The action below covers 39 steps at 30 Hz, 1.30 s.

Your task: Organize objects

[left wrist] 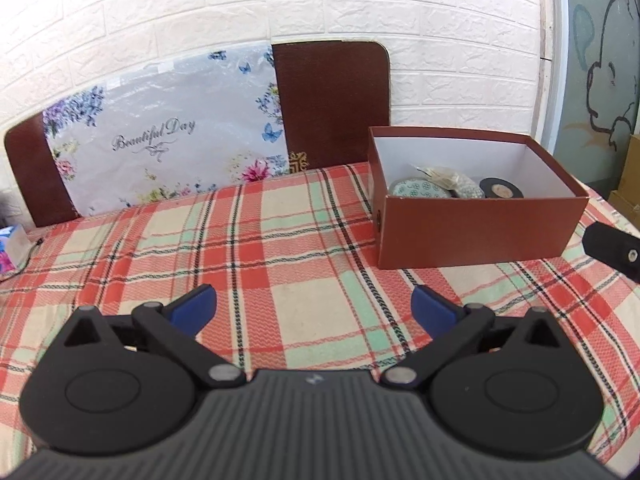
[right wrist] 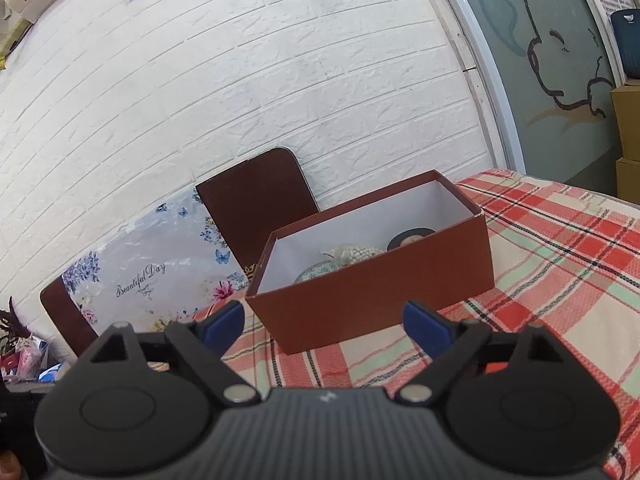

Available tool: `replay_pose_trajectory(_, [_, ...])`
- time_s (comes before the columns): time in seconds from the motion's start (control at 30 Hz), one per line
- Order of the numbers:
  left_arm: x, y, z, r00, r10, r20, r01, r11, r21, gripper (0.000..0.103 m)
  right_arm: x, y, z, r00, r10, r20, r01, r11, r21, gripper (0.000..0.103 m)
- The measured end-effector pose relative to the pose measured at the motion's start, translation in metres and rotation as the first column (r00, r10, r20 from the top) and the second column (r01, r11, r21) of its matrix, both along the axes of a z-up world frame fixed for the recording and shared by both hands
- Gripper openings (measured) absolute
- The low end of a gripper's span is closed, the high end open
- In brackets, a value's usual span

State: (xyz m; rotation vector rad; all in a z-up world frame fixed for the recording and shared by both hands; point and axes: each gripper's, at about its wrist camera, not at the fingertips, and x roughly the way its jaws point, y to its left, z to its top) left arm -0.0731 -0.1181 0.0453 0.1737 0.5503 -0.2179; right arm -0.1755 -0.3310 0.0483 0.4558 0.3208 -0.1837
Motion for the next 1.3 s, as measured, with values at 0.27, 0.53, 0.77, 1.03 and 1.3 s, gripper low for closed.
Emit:
replay_pose_trajectory(0.27, [-0.002, -0.004, 0.001, 0.998, 0.028, 0.047, -0.031, 0.997, 0.065, 0.103, -0.002, 0.001, 0.002, 1.000, -0.005, 0.006, 0.005, 1.000, -0.003, 0.090])
replay_pose_trajectory(0.53, [-0.005, -0.015, -0.004, 1.000, -0.013, 0.026, 0.011, 0.995, 0.096, 0.103, -0.001, -0.004, -0.005, 1.000, -0.021, -0.002, 0.021, 1.000, 0.014, 0.091])
replay_pose_trajectory(0.77, [-0.006, -0.022, -0.009, 1.000, -0.021, 0.009, 0.020, 0.994, 0.110, 0.103, -0.003, -0.006, -0.009, 0.999, -0.051, 0.011, 0.051, 0.998, -0.022, 0.091])
replay_pose_trajectory(1.03, [-0.002, -0.026, -0.014, 0.999, -0.028, -0.015, 0.029, 0.993, 0.110, 0.103, 0.002, -0.007, -0.016, 0.999, -0.053, -0.006, 0.053, 0.998, -0.023, 0.091])
replay_pose_trajectory(1.3, [0.007, -0.027, -0.020, 0.998, -0.038, -0.051, 0.043, 0.994, 0.100, 0.103, 0.007, -0.008, -0.020, 0.998, -0.060, -0.007, 0.060, 0.997, -0.040, 0.091])
